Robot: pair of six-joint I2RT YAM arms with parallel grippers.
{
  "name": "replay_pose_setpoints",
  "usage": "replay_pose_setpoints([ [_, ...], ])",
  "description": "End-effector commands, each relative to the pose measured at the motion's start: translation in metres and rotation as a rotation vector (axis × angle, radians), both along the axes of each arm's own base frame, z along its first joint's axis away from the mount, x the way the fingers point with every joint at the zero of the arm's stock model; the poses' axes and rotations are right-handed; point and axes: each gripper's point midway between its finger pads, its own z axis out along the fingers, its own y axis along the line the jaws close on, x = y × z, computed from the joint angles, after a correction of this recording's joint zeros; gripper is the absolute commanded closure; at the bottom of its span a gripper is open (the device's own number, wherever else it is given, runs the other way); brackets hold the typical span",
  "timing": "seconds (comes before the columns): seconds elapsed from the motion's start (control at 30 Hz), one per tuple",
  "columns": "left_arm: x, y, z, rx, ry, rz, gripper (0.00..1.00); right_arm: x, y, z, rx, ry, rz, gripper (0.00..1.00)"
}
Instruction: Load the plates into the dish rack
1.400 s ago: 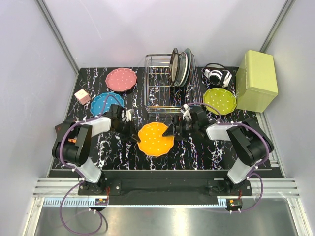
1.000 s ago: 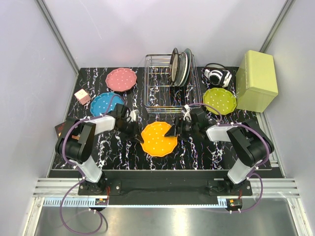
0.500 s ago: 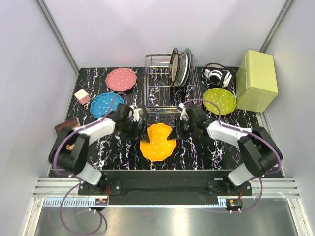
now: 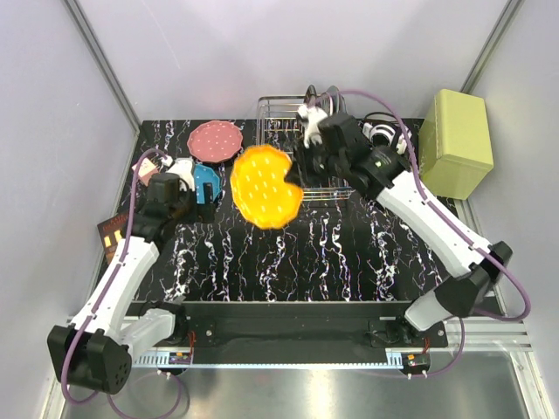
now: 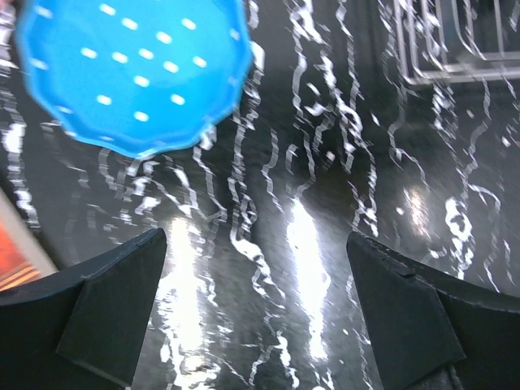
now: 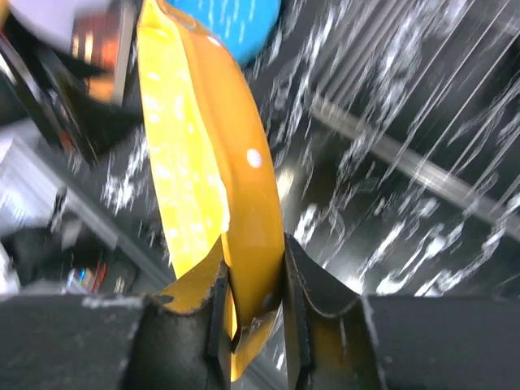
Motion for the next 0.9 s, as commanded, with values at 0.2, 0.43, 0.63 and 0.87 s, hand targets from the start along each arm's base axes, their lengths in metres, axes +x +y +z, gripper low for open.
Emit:
replay_pose_setpoints([
  [0.2, 0.009, 0.012, 0.039, -0.028, -0.126, 0.055, 0.01, 0.170, -0.030, 0.132, -0.159, -0.573, -0.763, 1.00],
  [0.43, 0.005, 0.015, 0.039, -0.113, -0.135, 0.081, 0.01, 0.216, -0.039, 0.140, -0.216, -0.739, -1.053, 1.00],
  [0.63, 0.001, 0.019, 0.032, -0.130, -0.140, 0.103, 0.01, 0.237, -0.038, 0.128, -0.245, -0.780, -1.065, 1.00],
  [0.87, -0.003, 0.015, 0.024, -0.151, -0.143, 0.092, 0.01, 0.261, -0.050, 0.098, -0.336, -0.788, -1.113, 1.00],
])
